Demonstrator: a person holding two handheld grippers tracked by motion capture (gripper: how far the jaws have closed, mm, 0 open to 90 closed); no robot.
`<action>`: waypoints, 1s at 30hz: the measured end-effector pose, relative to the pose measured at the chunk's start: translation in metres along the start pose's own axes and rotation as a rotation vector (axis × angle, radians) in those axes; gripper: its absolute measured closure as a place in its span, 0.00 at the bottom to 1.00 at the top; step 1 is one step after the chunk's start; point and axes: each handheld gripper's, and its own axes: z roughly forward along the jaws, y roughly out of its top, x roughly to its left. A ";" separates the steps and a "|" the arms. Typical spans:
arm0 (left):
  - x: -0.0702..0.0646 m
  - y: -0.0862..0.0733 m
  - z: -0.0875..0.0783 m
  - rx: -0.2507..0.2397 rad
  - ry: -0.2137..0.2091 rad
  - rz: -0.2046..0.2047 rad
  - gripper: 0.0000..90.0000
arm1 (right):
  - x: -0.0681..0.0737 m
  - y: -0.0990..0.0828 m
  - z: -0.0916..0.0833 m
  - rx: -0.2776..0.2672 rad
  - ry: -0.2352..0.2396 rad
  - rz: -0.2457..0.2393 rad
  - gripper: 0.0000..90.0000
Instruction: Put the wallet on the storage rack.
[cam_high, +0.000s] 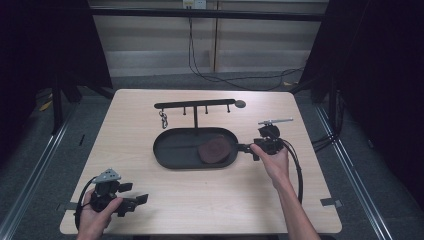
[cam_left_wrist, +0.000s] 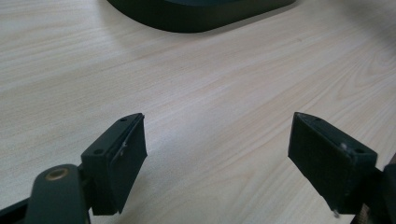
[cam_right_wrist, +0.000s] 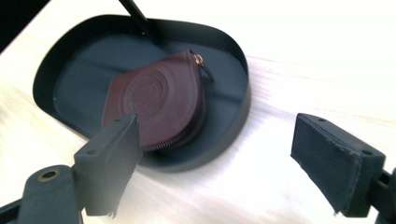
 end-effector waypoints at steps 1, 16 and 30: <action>0.000 0.000 0.000 -0.001 0.001 -0.004 0.21 | 0.000 -0.001 -0.003 0.000 -0.001 -0.004 0.17; 0.000 0.000 0.000 -0.002 0.003 -0.011 0.21 | -0.004 -0.042 -0.044 -0.038 -0.059 -0.036 0.18; 0.001 -0.001 0.001 0.007 0.011 -0.013 0.21 | -0.016 -0.097 -0.076 -0.054 -0.098 -0.009 0.18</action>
